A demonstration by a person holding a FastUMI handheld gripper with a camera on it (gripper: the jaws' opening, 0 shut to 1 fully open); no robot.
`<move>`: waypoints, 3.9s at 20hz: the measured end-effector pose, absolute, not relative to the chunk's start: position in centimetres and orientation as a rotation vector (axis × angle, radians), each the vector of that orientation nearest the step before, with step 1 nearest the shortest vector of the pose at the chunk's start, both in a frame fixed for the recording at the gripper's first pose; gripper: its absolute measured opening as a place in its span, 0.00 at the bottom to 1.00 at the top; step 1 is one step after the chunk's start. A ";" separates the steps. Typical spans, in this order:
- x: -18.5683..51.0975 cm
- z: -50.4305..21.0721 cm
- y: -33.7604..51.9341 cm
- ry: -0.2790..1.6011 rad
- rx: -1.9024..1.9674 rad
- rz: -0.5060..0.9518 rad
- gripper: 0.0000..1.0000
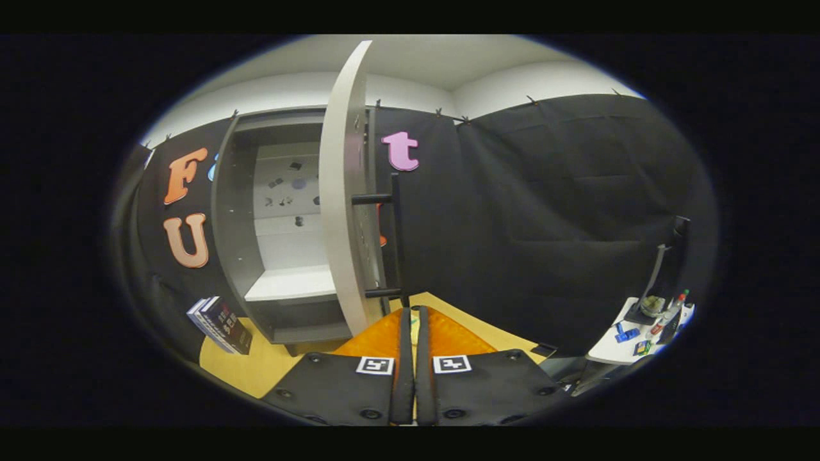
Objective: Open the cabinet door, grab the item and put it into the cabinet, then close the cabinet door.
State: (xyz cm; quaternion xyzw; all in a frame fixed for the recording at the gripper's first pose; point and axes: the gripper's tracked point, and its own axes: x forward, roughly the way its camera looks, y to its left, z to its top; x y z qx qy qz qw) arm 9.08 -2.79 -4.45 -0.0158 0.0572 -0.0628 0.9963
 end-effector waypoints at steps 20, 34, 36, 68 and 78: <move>10.2 -22.3 8.6 0.286 -0.093 0.178 0.40; 12.8 -38.8 10.2 0.578 -0.204 0.252 1.00; 13.3 -40.1 10.0 0.597 -0.220 0.247 0.99; 17.2 -22.3 13.2 0.589 -0.134 0.253 0.62; 23.9 -12.0 16.5 0.490 -0.119 0.290 0.63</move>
